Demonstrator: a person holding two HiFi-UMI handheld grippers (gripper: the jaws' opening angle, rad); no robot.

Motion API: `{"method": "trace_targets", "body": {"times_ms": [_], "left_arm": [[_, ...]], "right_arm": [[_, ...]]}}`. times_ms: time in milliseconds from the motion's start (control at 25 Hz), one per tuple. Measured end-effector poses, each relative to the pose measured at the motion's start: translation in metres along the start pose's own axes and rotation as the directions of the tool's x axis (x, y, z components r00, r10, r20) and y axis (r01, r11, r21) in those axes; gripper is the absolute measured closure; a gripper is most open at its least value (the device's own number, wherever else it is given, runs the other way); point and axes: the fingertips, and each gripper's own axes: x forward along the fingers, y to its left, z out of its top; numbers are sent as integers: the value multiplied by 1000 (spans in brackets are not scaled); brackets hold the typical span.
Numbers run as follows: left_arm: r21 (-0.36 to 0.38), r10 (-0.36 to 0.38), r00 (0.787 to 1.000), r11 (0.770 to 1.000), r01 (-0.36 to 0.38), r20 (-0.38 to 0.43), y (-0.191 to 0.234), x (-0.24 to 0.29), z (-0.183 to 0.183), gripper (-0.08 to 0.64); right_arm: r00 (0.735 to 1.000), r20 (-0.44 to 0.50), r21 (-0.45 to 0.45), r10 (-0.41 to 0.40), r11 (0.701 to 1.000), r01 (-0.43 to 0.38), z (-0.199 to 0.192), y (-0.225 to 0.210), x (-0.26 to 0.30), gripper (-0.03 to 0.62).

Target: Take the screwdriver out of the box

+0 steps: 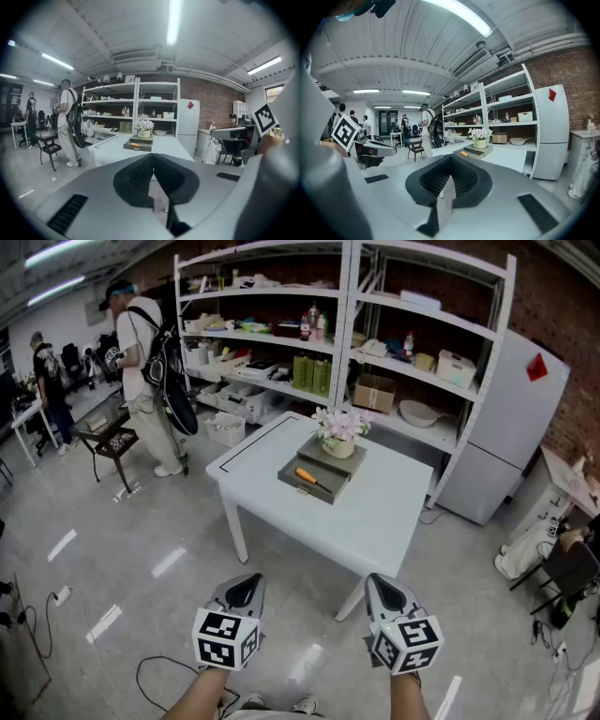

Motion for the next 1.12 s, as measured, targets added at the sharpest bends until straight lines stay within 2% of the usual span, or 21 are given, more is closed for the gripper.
{"method": "trace_targets", "body": {"times_ms": [640, 880, 1120], "left_arm": [[13, 5, 1000, 1000, -5, -22, -33, 19, -5, 557], [9, 0, 1000, 1000, 1, -28, -33, 35, -3, 557], [-3, -3, 1000, 1000, 3, -28, -15, 60, -1, 557]], "right_arm": [[999, -9, -37, 34, 999, -34, -12, -22, 3, 586], [999, -22, -41, 47, 998, -48, -13, -30, 18, 557], [998, -35, -50, 48, 998, -49, -12, -36, 49, 535]]}}
